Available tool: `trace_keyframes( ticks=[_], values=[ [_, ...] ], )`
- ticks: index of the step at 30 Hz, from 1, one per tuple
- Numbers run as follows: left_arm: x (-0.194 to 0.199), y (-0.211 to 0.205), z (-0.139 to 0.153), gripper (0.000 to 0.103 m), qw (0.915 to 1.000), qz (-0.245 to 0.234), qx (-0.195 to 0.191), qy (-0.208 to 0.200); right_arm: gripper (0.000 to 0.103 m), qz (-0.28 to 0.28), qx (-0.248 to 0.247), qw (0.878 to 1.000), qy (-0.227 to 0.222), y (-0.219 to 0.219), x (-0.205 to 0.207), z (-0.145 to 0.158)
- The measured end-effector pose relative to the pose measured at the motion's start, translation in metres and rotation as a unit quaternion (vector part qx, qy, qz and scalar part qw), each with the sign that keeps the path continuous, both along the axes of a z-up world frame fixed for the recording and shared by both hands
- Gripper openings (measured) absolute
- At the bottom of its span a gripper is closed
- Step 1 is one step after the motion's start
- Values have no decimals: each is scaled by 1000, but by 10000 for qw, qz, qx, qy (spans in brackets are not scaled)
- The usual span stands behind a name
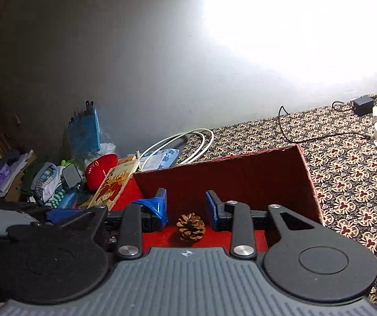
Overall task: Organize rigid objects
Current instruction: 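Withdraw the right gripper and lower it toward the black meter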
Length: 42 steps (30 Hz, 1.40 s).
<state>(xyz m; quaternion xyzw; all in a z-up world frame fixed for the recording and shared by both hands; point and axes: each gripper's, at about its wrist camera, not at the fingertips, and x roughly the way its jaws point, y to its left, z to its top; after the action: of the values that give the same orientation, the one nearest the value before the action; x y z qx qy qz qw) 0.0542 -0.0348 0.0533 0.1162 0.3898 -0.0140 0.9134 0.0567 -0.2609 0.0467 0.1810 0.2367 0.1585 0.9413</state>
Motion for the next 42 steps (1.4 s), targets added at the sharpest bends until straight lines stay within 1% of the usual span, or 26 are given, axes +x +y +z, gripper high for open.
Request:
trace_keyframes(
  ticks=[2, 6, 9, 14, 22, 27, 33, 42],
  values=[
    [-8, 1, 0, 77, 10000, 58, 34, 28, 17, 3, 6, 10000, -43, -1, -9, -1],
    [-22, 3, -1, 77, 9999, 106, 91, 85, 19, -125, 43, 9999, 47, -2, -28, -6],
    [-32, 4, -2, 78, 9997, 123, 182, 110, 20, -248, -60, 9997, 39, -2, -39, -9],
    [-46, 3, -6, 78, 9996, 82, 154, 211, 23, -197, -40, 9998, 75, -4, -56, -14],
    [-63, -2, -16, 78, 9991, 49, 113, 413, 24, -164, 45, 9987, 485, -10, -73, -28],
    [-69, -8, -25, 78, 9984, 22, 110, 547, 25, -223, 235, 9958, 860, -19, -78, -38],
    [-74, -17, -34, 78, 9977, -73, 152, 655, 25, -354, 388, 9892, 1365, -25, -82, -51],
    [-76, -26, -48, 78, 9958, -120, 129, 897, 25, -386, 471, 9839, 1679, -33, -88, -59]
  ],
)
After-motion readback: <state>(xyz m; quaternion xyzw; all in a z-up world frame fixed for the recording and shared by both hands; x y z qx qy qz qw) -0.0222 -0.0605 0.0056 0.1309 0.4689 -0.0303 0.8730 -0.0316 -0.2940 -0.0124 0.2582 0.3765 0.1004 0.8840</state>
